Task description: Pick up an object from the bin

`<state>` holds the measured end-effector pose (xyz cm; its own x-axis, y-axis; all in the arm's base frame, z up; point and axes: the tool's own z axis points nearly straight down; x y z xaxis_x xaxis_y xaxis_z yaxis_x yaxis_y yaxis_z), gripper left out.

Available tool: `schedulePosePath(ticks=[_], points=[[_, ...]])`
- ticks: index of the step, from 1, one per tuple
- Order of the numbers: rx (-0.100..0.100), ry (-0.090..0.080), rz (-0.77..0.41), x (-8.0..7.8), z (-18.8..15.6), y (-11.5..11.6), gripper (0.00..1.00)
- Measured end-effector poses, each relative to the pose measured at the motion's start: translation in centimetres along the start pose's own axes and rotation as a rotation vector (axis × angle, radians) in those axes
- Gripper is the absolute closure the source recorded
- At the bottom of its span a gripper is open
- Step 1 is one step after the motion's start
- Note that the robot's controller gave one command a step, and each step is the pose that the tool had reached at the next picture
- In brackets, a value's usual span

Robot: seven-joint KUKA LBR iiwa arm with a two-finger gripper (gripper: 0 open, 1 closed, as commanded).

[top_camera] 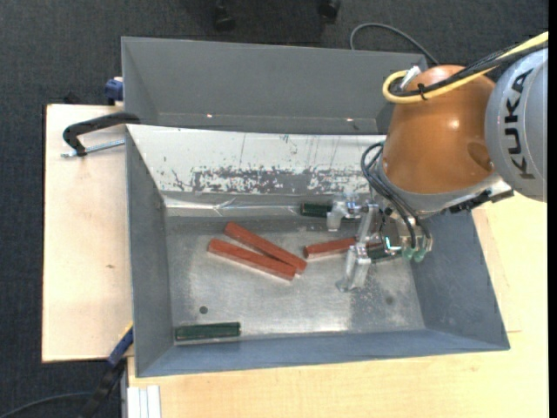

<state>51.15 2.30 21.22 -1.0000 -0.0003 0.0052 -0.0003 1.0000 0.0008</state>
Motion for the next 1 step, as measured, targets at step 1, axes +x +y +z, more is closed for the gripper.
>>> schedulePosePath(ticks=[1], points=[[0.000,-0.014,-0.027,-8.71,14.31,-5.99,0.00]])
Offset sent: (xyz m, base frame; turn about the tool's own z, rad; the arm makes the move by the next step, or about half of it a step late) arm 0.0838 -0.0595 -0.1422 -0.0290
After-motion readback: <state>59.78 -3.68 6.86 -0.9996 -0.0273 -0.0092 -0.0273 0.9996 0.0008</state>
